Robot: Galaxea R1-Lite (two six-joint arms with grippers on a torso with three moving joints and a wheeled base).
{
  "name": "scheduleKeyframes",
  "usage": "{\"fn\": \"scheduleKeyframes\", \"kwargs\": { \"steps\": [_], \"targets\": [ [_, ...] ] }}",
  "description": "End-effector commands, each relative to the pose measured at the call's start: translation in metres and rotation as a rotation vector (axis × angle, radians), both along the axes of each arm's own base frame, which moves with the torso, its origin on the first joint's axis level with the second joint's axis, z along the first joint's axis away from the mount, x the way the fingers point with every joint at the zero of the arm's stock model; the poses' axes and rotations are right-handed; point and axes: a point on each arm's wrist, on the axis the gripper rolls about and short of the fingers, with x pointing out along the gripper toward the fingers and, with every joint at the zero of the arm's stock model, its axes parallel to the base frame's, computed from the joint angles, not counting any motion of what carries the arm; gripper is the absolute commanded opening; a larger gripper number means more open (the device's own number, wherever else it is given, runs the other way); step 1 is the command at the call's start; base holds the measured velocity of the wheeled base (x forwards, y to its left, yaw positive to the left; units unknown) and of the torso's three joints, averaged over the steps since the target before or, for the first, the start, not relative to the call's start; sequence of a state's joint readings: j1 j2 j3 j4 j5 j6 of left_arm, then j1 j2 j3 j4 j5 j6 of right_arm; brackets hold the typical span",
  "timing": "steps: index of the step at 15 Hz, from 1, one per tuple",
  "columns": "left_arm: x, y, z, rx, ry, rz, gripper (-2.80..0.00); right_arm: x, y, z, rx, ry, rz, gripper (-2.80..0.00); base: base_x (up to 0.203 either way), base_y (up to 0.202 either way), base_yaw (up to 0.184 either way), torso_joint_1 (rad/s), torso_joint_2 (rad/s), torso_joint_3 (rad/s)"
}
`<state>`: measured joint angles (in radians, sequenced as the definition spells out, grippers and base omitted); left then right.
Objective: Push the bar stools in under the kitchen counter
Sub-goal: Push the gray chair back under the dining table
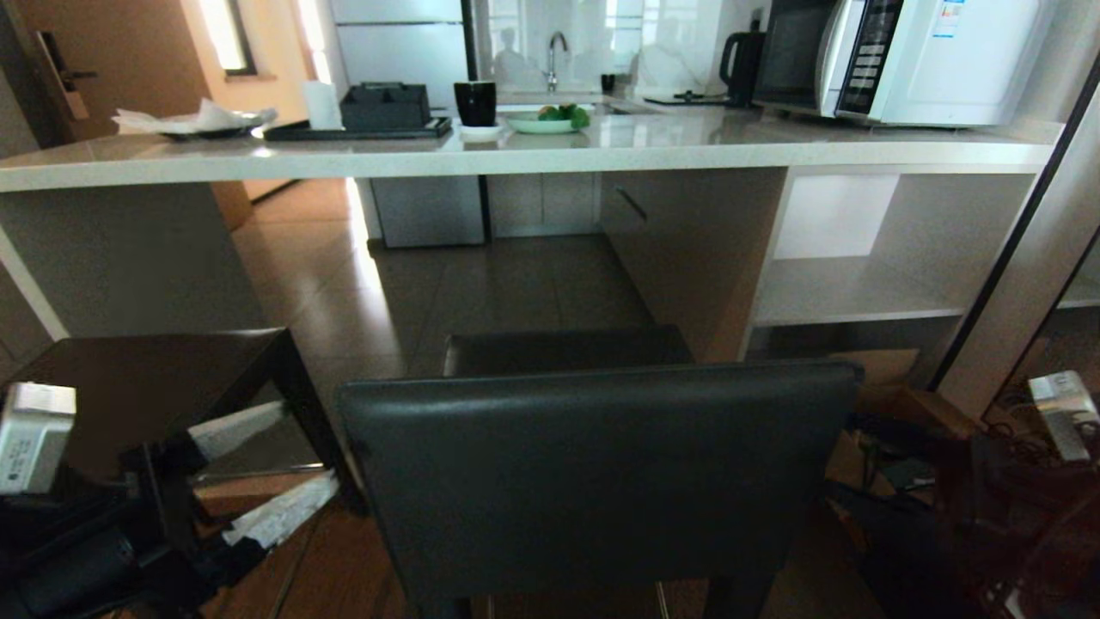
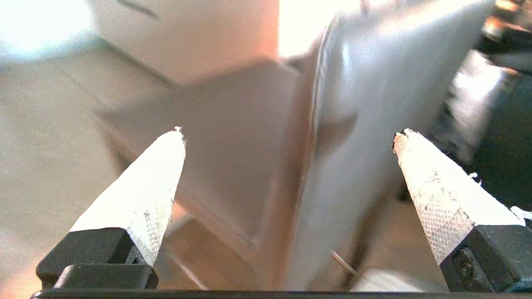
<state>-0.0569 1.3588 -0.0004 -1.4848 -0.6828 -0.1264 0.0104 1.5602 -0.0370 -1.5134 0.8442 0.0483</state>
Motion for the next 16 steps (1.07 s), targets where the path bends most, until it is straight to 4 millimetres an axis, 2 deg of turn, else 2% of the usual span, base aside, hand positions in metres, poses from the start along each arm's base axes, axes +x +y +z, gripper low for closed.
{"fn": "scheduleKeyframes", "kwargs": {
  "steps": [1,5,9,11,12,14,16],
  "targets": [
    [-0.023,0.012,0.018,-0.003,-0.124,0.088,0.0,-0.021,-0.005,0.02,0.037,-0.084,-0.042,0.0,0.0,0.0,0.0,0.0,0.0,0.0],
    [-0.051,0.035,0.029,0.007,-0.108,0.352,0.0,-0.041,-0.034,0.035,0.104,-0.16,-0.554,0.0,0.0,0.0,0.0,0.0,0.0,0.0],
    [-0.079,0.037,0.028,-0.042,0.184,0.53,0.0,-0.068,-0.042,0.043,0.124,-0.115,-0.855,0.0,0.0,0.0,0.0,0.0,0.0,0.0],
    [-0.096,0.032,0.03,-0.055,0.276,0.622,0.0,-0.076,-0.046,0.067,0.182,-0.113,-1.037,0.0,0.0,0.0,0.0,0.0,0.0,0.0],
    [-0.098,0.033,0.032,-0.04,0.261,0.685,0.0,-0.082,-0.045,0.077,0.209,-0.127,-1.07,0.0,0.0,0.0,0.0,0.0,0.0,0.0],
    [-0.1,0.032,0.036,0.068,0.188,0.692,0.0,-0.1,-0.039,0.084,0.223,-0.142,-1.057,0.0,0.0,0.0,0.0,0.0,0.0,0.0],
    [-0.1,0.028,0.036,0.14,0.142,0.559,0.0,-0.126,-0.027,0.085,0.212,-0.174,-0.877,0.0,0.0,0.0,0.0,0.0,0.0,0.0]
  ]
}}
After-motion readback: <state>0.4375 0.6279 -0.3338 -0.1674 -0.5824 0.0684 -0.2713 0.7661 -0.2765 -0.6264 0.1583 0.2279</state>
